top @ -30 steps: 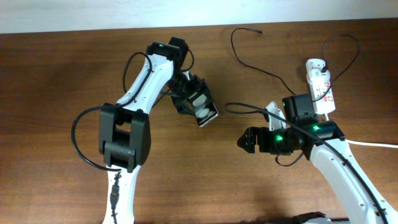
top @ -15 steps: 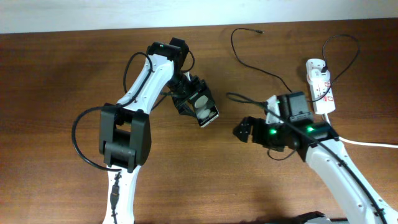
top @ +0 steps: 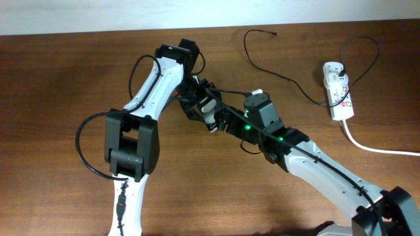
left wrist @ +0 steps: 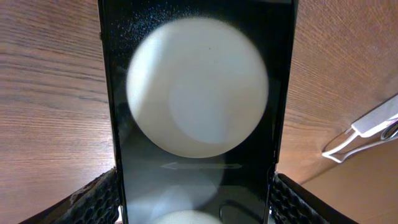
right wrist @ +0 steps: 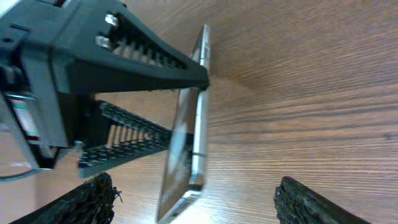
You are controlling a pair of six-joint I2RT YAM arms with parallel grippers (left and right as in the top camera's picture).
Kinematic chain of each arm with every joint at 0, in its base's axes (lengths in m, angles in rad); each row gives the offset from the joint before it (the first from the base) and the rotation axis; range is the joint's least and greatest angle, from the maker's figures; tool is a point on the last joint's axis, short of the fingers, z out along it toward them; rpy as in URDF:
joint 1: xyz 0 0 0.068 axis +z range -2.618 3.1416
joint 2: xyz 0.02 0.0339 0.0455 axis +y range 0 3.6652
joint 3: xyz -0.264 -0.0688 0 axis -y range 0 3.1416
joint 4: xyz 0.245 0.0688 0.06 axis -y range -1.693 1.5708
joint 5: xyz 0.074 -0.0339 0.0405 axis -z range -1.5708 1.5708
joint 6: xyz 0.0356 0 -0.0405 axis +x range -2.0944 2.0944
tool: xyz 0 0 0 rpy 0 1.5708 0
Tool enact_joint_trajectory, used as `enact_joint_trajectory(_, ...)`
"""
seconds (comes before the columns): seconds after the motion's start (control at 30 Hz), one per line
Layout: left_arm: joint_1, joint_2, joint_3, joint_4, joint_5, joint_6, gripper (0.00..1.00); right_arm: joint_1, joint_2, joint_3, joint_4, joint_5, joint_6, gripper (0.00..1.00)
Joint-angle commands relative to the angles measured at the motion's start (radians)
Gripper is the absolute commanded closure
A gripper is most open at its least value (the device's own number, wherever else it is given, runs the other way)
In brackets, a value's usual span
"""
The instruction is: Plug charger to phone and switch on socket
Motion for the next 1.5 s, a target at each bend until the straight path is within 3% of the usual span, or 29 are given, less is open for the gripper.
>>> enact_joint_trajectory(0.0,0.003,-0.005,0.023,0.003,0.005,-0.017,0.89,0.013,0.073,0.008,0.053,-0.011,0.070,0.18)
enact_joint_trajectory(0.1,0.003,-0.005,0.023,0.007,0.002,-0.036,0.91,0.039,0.139,0.032,0.113,-0.006,0.140,0.20)
enact_joint_trajectory(0.2,0.003,-0.005,0.023,0.018,0.002,-0.043,0.91,0.048,0.173,0.063,0.118,0.057,0.196,0.28)
enact_joint_trajectory(0.43,0.003,-0.005,0.023,0.033,-0.026,-0.061,0.90,0.048,0.188,0.087,0.131,0.059,0.304,0.55)
enact_joint_trajectory(0.6,0.003,-0.005,0.023,0.040,-0.026,-0.061,0.91,0.048,0.188,0.087,0.109,0.054,0.323,0.78)
enact_joint_trajectory(0.63,0.003,-0.005,0.023,0.040,-0.026,-0.061,0.91,0.048,0.188,0.087,0.097,0.055,0.323,0.87)
enact_joint_trajectory(0.67,0.003,-0.005,0.023,0.041,-0.026,-0.061,0.88,0.048,0.188,0.088,0.091,0.054,0.323,0.96)
enact_joint_trajectory(0.7,0.002,-0.005,0.023,0.038,-0.026,-0.061,0.26,0.048,0.188,0.089,0.089,0.054,0.322,0.96)
enact_joint_trajectory(0.73,0.002,-0.005,0.023,0.014,-0.024,-0.061,0.01,0.045,0.188,0.089,0.088,0.054,0.320,0.96)
enact_joint_trajectory(0.83,0.040,-0.082,0.024,-0.001,-0.021,0.042,0.01,0.018,0.177,0.097,0.037,0.047,0.235,0.96)
enact_joint_trajectory(0.9,0.060,-0.186,0.024,0.022,-0.142,0.119,0.01,-0.023,0.139,0.124,-0.064,0.040,0.145,0.96)
enact_joint_trajectory(1.03,0.060,-0.261,0.021,-0.001,-0.206,0.265,0.01,-0.124,0.021,0.127,-0.150,-0.070,0.032,0.96)
enact_joint_trajectory(1.17,0.059,-0.266,-0.105,0.055,-0.169,0.288,0.01,-0.193,-0.149,0.127,-0.254,-0.134,-0.098,0.96)
enact_joint_trajectory(1.3,0.060,-0.403,-0.402,0.354,0.052,0.275,0.00,-0.286,-0.240,0.127,-0.306,-0.152,-0.108,0.96)
enact_joint_trajectory(1.33,0.060,-0.480,-0.551,0.495,0.063,0.243,0.01,-0.315,-0.239,0.126,-0.315,-0.199,-0.140,0.96)
enact_joint_trajectory(1.37,0.073,-0.596,-0.782,0.731,0.111,0.170,0.01,-0.333,-0.239,0.126,-0.314,-0.222,-0.140,0.96)
enact_joint_trajectory(1.4,0.089,-0.640,-0.882,0.858,0.164,0.132,0.01,-0.336,-0.239,0.126,-0.312,-0.223,-0.140,0.96)
enact_joint_trajectory(1.43,0.123,-0.694,-1.038,1.131,0.250,0.043,0.01,-0.336,-0.238,0.125,-0.301,-0.227,-0.139,0.96)
enact_joint_trajectory(1.47,0.131,-0.697,-1.101,1.258,0.253,-0.043,0.01,-0.336,-0.230,0.125,-0.269,-0.257,-0.133,0.96)
